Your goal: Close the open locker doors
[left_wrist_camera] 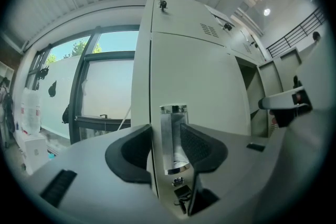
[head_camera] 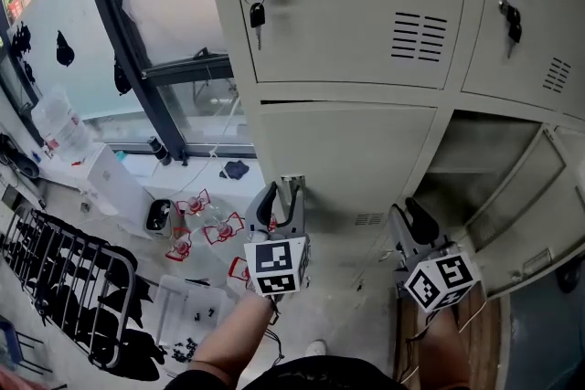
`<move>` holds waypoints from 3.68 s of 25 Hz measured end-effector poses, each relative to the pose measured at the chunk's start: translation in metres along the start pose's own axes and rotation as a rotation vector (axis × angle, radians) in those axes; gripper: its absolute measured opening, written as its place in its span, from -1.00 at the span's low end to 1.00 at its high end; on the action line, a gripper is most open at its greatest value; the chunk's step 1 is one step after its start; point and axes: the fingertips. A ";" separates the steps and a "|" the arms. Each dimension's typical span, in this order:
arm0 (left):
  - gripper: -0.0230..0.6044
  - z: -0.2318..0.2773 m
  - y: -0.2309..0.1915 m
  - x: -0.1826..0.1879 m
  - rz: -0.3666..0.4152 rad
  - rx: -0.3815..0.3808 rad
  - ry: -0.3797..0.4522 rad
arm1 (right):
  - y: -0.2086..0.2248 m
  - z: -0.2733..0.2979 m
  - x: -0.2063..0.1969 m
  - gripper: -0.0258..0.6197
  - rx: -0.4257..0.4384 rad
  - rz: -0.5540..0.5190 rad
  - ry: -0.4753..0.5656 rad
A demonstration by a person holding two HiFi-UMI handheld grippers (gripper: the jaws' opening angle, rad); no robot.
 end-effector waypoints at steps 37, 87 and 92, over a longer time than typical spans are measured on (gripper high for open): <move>-0.19 0.016 0.006 -0.002 0.041 0.038 -0.003 | 0.009 -0.024 0.006 -0.53 -0.097 0.001 0.050; -0.05 -0.120 0.396 0.153 -0.093 -0.900 0.306 | 0.142 -0.369 0.091 -0.47 -0.665 -0.042 0.312; -0.05 -0.117 0.410 0.159 -0.093 -0.860 0.287 | 0.161 -0.361 0.100 -0.47 -0.594 -0.033 0.281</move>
Point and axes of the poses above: the fingertips, and each gripper's own axes: z forward along the fingers, y to its right, x out of its top, and after that the axes turned 15 degrees about z, right-handed
